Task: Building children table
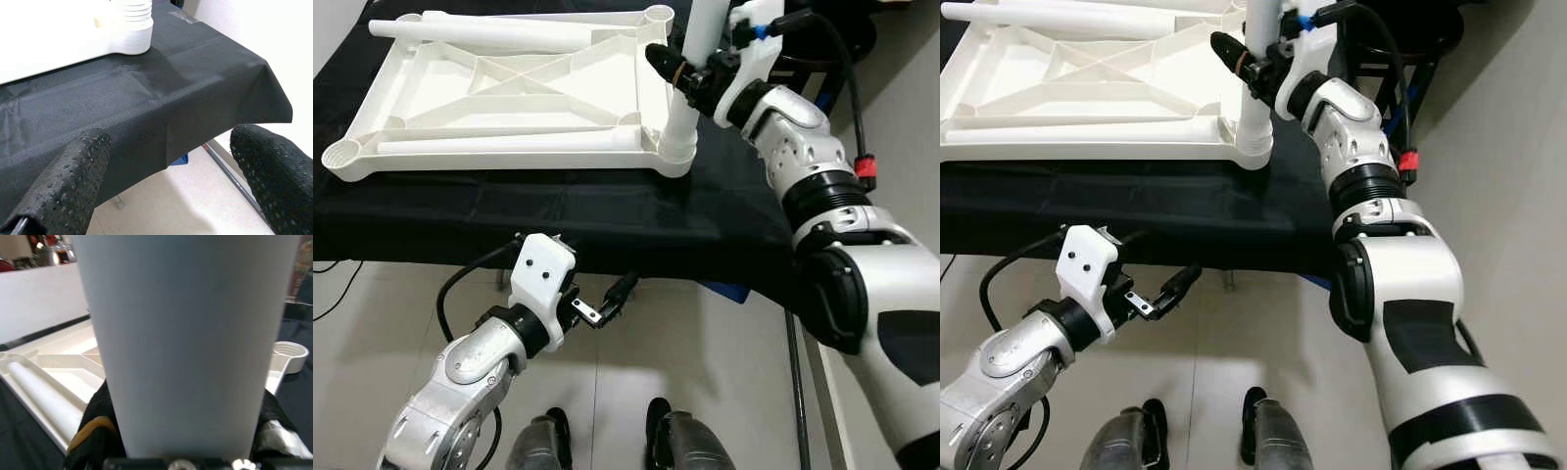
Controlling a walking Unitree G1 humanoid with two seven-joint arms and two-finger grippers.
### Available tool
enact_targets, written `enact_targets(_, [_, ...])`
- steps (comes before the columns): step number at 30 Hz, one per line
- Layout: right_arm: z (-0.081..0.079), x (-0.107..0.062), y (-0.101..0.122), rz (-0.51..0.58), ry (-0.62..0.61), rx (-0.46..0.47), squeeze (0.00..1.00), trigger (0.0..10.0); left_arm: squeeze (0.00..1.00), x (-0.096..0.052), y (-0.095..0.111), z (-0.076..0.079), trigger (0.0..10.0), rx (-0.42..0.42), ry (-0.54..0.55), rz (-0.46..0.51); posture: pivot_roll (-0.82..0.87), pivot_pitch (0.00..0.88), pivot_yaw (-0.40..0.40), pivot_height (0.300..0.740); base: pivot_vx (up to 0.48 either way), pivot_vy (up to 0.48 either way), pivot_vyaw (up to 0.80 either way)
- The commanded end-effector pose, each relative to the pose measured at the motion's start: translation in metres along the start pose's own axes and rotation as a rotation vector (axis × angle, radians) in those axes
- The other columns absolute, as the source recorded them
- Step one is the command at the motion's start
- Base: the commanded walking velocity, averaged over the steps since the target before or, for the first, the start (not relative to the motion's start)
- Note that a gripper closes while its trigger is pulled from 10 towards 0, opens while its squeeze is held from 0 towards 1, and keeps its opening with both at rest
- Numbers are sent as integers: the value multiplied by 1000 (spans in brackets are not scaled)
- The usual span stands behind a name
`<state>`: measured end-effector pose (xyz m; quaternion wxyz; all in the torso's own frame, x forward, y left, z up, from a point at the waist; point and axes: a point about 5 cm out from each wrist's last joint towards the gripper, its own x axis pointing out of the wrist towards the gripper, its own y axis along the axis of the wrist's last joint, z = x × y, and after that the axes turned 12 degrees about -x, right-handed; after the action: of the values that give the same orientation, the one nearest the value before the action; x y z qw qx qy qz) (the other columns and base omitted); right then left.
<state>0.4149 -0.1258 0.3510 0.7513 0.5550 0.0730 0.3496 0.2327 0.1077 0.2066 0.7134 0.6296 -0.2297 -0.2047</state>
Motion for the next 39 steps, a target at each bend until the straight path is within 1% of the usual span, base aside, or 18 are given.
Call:
enact_targets(1, [-8,4,-7,-45,13,10,0,0,0,-2,-3,3,10000,-3,-1,-11,181,306,-52,740,0,0,0])
enact_targets(6, [-7,4,-7,-48,-6,6,0,0,0,-1,-3,3,10000,-3,-2,-11,180,306,-52,740,0,0,0])
enact_targets(8, [-4,4,-6,-53,-71,-12,0,0,0,-1,-3,2,10000,-2,2,-9,180,306,-54,740,0,0,0])
enact_targets(9, [-4,4,-6,-53,-71,-12,0,0,0,-1,-3,2,10000,-2,2,-9,180,306,-54,740,0,0,0])
enact_targets(11, [2,3,-6,-60,-167,-18,0,0,0,-1,-2,0,10000,5,9,-4,179,304,-56,740,0,0,0])
enact_targets(12, [2,3,-6,-60,-167,-18,0,0,0,-1,-2,0,10000,5,9,-4,179,304,-56,740,0,0,0])
enact_targets(13, [4,2,-7,-65,-209,-27,0,0,0,-1,-1,-1,10000,9,12,-2,179,304,-56,740,0,0,0])
enact_targets(14, [4,2,-7,-65,-209,-27,0,0,0,-1,-1,-1,10000,9,12,-2,179,304,-56,740,0,0,0])
enact_targets(15, [5,1,-9,-77,-255,-35,0,0,0,0,-1,-2,10000,12,15,1,178,298,-54,740,0,0,0])
enact_targets(16, [5,1,-9,-77,-255,-35,0,0,0,0,-1,-2,10000,12,15,1,178,298,-54,740,0,0,0])
enact_targets(20, [6,-1,-19,-143,-472,-32,0,0,0,2,0,-2,10000,15,17,9,178,291,-53,740,0,0,0])
enact_targets(22, [6,-1,-20,-153,-501,-29,0,0,0,2,0,-2,10000,15,17,9,178,291,-53,740,0,0,0])
enact_targets(24, [5,-1,-22,-174,-576,-22,0,0,0,2,-1,-1,10000,17,17,9,178,288,-54,740,0,0,0])
enact_targets(25, [5,-1,-22,-174,-576,-22,0,0,0,2,-1,-1,10000,17,17,9,178,288,-54,740,0,0,0])
enact_targets(29, [0,2,-21,-185,-643,-18,0,0,0,2,-1,-1,10000,14,18,8,177,285,-56,740,0,0,0])
enact_targets(32, [-11,10,-15,-177,-713,-9,0,0,0,2,-2,0,10000,12,15,8,170,281,-59,740,0,0,0])
enact_targets(36, [-22,17,-10,-168,-739,0,0,0,0,3,-3,1,10000,10,13,9,171,280,-64,740,0,0,0])
enact_targets(39, [-24,18,-9,-170,-746,2,0,0,0,3,-3,1,10000,9,14,9,171,280,-64,740,0,0,0])
